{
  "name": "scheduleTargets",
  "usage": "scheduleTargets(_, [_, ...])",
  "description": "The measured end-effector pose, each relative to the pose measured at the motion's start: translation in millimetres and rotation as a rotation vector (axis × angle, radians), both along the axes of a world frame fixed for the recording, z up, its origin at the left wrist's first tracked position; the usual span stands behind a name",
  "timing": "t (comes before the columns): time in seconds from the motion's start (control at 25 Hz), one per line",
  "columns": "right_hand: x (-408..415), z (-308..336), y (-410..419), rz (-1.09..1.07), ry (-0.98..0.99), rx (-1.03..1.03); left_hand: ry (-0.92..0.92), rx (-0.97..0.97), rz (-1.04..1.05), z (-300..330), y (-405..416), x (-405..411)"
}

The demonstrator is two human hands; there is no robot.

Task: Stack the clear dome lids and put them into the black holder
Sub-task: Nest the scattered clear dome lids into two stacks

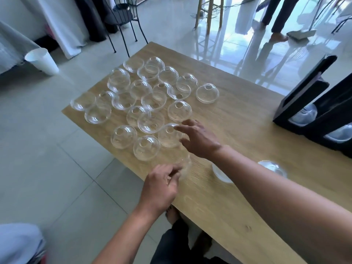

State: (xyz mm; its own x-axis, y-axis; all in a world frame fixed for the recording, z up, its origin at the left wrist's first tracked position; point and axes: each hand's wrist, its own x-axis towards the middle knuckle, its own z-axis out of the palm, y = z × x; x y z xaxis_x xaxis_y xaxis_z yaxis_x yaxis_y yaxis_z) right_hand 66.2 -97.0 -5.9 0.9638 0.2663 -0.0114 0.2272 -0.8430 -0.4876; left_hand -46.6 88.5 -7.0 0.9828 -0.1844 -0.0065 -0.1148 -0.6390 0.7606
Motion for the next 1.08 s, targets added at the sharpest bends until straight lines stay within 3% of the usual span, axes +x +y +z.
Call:
scheduleTargets(0.24, [20, -11, -19, 0.128, 0.072, -0.17, 0.408, -0.589, 0.323, -4, 13, 26])
scheduleTargets(0.44, [15, -4, -92, -0.043, 0.176, -0.143, 0.674, -0.815, 0.426, -25, 4, 51])
scheduleTargets(0.52, [12, -4, -115, -0.155, 0.194, -0.187, 0.609, -0.692, 0.441, -34, -5, 58])
scheduleTargets(0.64, [10, -5, -135, -0.342, 0.183, -0.221, 0.299, -0.187, 0.272, -39, -13, 63])
scheduleTargets(0.8, [8, -8, -137, -0.353, 0.282, -0.194, -0.032, 0.093, -0.049, -39, -21, 68])
scheduleTargets(0.92, [7, -15, -134, -0.368, 0.342, -0.202, -0.083, 0.349, -0.323, -44, -32, 77])
scheduleTargets(1.08, [-6, -10, -147, -0.47, 0.335, -0.15, -0.125, 0.415, -0.298, -44, -44, 90])
